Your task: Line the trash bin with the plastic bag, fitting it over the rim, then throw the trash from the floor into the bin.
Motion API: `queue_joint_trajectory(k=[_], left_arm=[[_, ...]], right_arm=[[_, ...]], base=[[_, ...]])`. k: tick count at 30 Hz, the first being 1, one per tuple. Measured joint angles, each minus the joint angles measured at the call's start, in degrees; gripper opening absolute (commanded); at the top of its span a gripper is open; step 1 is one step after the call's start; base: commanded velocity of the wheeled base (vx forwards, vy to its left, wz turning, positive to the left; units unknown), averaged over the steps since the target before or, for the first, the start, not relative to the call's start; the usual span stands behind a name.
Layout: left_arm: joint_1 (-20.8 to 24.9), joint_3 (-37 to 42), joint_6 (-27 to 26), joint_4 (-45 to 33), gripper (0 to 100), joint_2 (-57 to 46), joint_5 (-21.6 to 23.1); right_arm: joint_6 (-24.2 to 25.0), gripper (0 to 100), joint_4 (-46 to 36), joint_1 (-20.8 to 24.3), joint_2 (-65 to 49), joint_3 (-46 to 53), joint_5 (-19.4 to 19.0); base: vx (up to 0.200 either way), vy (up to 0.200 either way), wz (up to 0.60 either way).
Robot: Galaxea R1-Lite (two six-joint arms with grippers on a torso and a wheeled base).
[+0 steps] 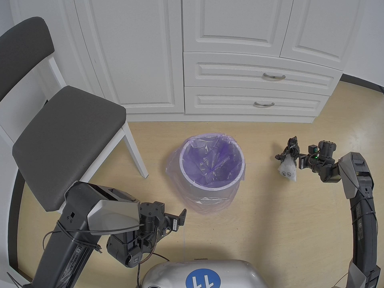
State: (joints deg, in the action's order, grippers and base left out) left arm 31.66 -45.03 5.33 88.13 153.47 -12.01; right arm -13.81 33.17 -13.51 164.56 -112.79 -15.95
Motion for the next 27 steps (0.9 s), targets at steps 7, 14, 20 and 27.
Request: queue_joint_trajectory(k=[7,14,20,27], left_arm=[[-0.07,-0.26,0.22,-0.05,100,0.04,0.09],[-0.16,-0.28,0.06,-0.05,100,0.04,-0.04],[0.04,-0.22,-0.29,-0.02,100,0.06,-0.24],[0.28,-0.11,-0.77,0.01,100,0.11,-0.39]], right_arm=[[-0.79,0,4.95,-2.34,-4.78,10.56,-1.43],[-0.66,0,6.55,-1.45,-12.65,21.11,-3.21],[3.61,0,6.92,2.6,-20.21,29.96,-3.89],[6.35,100,7.41,6.01,-26.64,38.25,-3.86]], base=[[0.0,0.0,0.0],[0.0,0.0,0.0],[0.0,0.0,0.0],[0.0,0.0,0.0]])
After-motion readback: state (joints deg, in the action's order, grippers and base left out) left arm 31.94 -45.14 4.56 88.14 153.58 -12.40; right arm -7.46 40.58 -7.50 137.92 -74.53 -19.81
